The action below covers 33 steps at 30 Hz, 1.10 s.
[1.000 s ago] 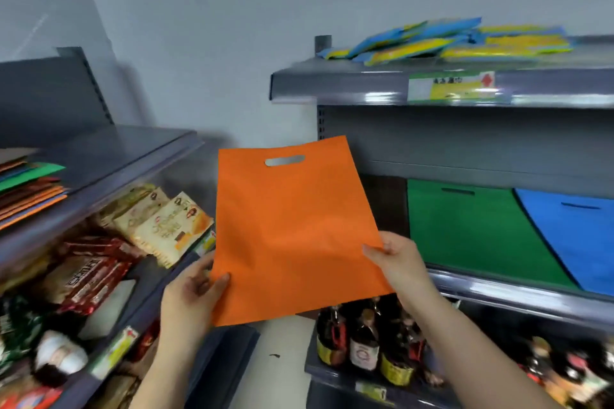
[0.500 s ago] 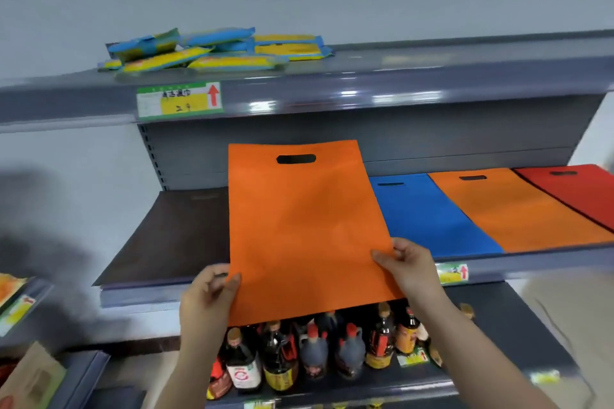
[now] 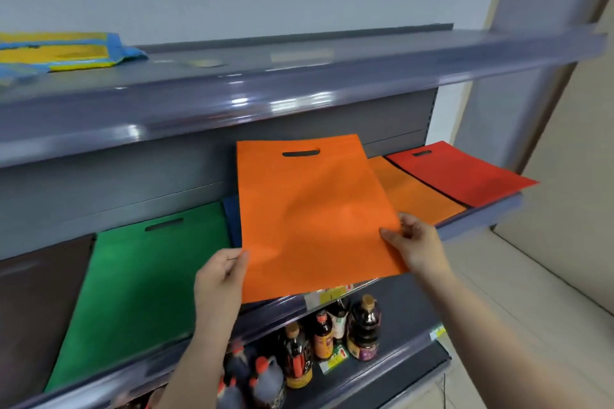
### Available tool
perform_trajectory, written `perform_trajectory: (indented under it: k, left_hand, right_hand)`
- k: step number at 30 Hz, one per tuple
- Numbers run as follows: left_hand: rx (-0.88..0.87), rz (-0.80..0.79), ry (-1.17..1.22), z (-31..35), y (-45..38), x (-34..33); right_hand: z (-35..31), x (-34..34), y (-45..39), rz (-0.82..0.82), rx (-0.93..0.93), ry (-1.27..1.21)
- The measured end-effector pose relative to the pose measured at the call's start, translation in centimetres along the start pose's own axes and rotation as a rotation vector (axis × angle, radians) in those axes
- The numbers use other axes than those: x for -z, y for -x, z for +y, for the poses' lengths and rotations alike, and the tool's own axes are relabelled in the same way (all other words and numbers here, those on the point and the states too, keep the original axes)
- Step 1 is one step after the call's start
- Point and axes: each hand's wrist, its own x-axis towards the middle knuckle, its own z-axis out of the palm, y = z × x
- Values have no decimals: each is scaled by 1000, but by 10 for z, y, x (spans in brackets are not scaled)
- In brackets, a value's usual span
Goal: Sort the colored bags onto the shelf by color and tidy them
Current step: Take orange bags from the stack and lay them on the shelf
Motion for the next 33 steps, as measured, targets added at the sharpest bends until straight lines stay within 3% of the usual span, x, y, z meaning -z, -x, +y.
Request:
perform_trajectory:
  k: [6, 17, 28, 33]
  left_hand:
    - [15, -109, 52, 8, -44, -58]
    - [-54, -260, -126, 31, -91, -151]
    - [-25, -100, -348, 43, -68, -226]
    - [87, -76, -496, 52, -57, -251]
  right_hand:
    - [10, 31, -61, 63, -19, 89]
    - [29, 96, -149, 25, 24, 335]
    - [61, 141, -219, -183, 30, 401]
    - [67, 154, -233, -250, 124, 615]
